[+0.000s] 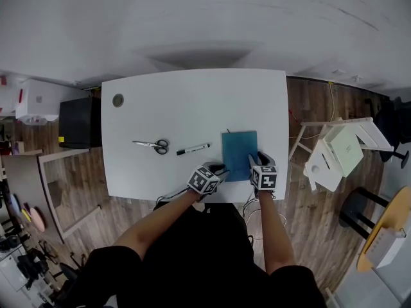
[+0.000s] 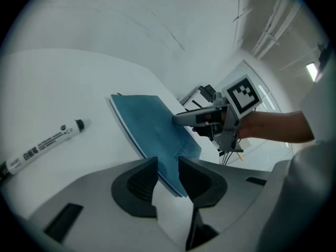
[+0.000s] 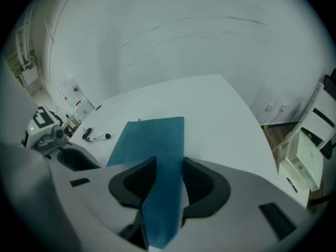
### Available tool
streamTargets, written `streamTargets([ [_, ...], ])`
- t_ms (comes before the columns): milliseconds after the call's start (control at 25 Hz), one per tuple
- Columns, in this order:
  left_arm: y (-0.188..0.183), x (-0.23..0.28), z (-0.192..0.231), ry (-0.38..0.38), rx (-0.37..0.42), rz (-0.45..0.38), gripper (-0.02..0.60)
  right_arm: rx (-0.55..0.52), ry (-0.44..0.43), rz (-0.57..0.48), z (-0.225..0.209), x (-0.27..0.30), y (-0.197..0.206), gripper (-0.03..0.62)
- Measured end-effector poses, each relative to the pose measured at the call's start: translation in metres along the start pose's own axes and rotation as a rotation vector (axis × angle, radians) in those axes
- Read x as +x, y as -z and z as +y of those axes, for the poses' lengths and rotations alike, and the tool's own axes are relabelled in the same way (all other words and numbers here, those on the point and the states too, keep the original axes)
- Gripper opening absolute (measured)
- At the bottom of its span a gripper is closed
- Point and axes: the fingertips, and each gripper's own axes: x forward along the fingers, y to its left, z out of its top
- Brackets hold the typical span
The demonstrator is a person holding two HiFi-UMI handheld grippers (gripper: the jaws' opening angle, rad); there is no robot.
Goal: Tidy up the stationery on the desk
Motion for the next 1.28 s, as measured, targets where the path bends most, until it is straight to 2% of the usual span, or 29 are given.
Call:
streamTargets([
  [120,-0.004,0.014,-0.01,0.019,0.053,0.019,0.127,-0.004,0.016,-0.02,-0.008,0.007,-0.018,0.163],
  [280,-0.013,0.03,-0.02,0.053,0.07,0.035,0.127,-0.054,0.034,-0.034,-0.018,0.014,-0.036,0.167],
  [440,-0.015,0.026,-0.019,0.087,-0.015,0.041,0.127,-0.005,0.034,-0.059,-0.022,0.005,-0.038,0.169],
  [520,-0.025,0.016,-0.012,0.071,0.002,0.019,0.127,0.061,0.065,-0.105,-0.028,-0.013,-0.035,0.169],
  [680,-0.071,-0.004,0.012,-0.005,0.113,-0.054,0.127,0.251,0.136,-0.165,-0.039,-0.05,-0.003,0.169],
  [840,-0.113,-0.008,0.038,-0.061,0.162,-0.089,0.129,0.243,0.193,-0.113,-0.019,-0.063,0.043,0.169],
  [960,-0.136,-0.003,0.051,-0.073,0.171,-0.103,0.132,0.358,0.162,-0.105,-0.003,-0.061,0.064,0.169],
  [1040,-0.143,0.006,0.057,-0.089,0.203,-0.075,0.137,0.465,0.145,-0.129,-0.001,-0.056,0.067,0.169],
  [1160,-0.142,0.023,0.063,-0.1,0.245,0.012,0.143,0.653,0.144,-0.167,-0.009,-0.049,0.069,0.169],
  [1280,-0.134,0.034,0.069,-0.115,0.219,0.078,0.147,0.763,0.144,-0.182,-0.014,-0.046,0.069,0.168],
])
